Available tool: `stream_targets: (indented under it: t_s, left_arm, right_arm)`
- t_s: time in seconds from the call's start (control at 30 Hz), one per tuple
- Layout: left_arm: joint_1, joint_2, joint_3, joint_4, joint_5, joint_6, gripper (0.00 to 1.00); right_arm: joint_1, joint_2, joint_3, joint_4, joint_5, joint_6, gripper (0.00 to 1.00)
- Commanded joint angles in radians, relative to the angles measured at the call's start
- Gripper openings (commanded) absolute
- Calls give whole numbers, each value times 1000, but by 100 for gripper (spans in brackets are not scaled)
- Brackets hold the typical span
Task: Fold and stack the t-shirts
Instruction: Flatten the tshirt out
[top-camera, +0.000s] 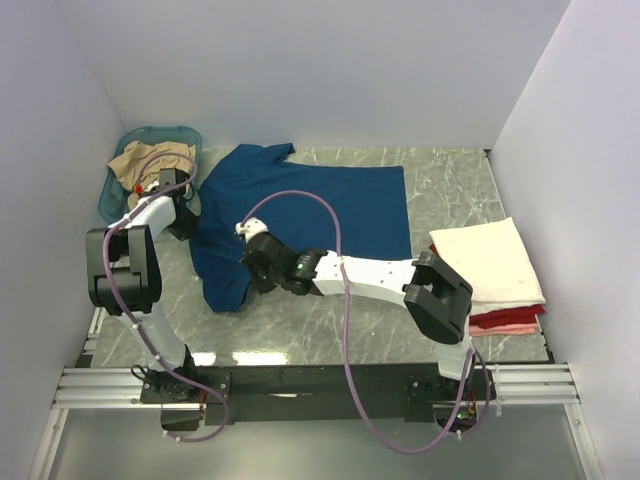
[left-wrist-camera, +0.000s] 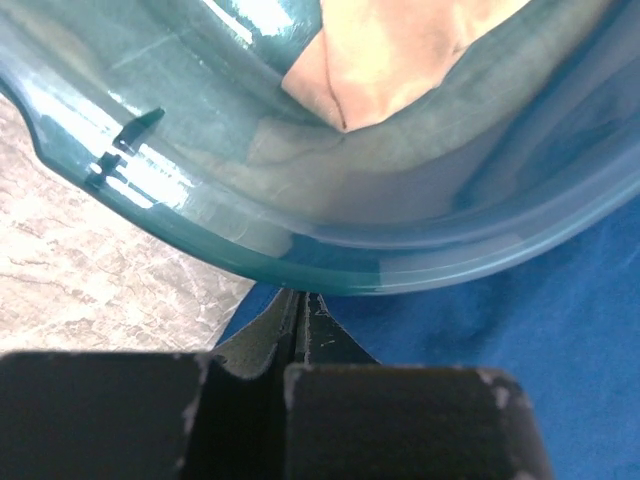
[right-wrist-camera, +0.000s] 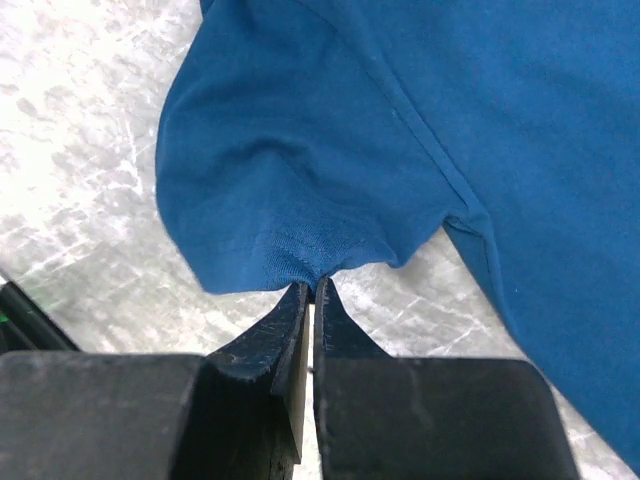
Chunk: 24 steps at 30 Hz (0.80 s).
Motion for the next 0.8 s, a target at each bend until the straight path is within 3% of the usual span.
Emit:
stream_targets:
  t_s: [0.0, 0.07, 0.13, 0.23, 0.37, 0.6, 0.77]
  left_arm:
    - [2, 6, 45, -20, -20, 37, 1]
    - [2, -6, 40, -23, -7, 42, 1]
    - [2, -26, 28, -29, 2, 45, 7]
    - [2, -131, -21, -34, 23, 34, 25]
    - [-2, -294, -148, -26, 72, -3, 39]
    - [-12, -581, -488, 11, 97, -115, 45]
    - [-12, -653, -570, 43, 125, -138, 44]
  right_arm:
    - [-12, -38, -35, -6, -65, 33, 0]
    - [-15, -33, -41, -7, -73, 36, 0]
    - [-15, -28, -47, -10, -76, 39, 0]
    - [-18, -9, -50, -16, -73, 53, 0]
    - [-35, 8, -52, -38, -60, 85, 0]
    - [-64, 33, -64, -78, -45, 124, 0]
    - [-82, 8, -94, -72, -42, 148, 2]
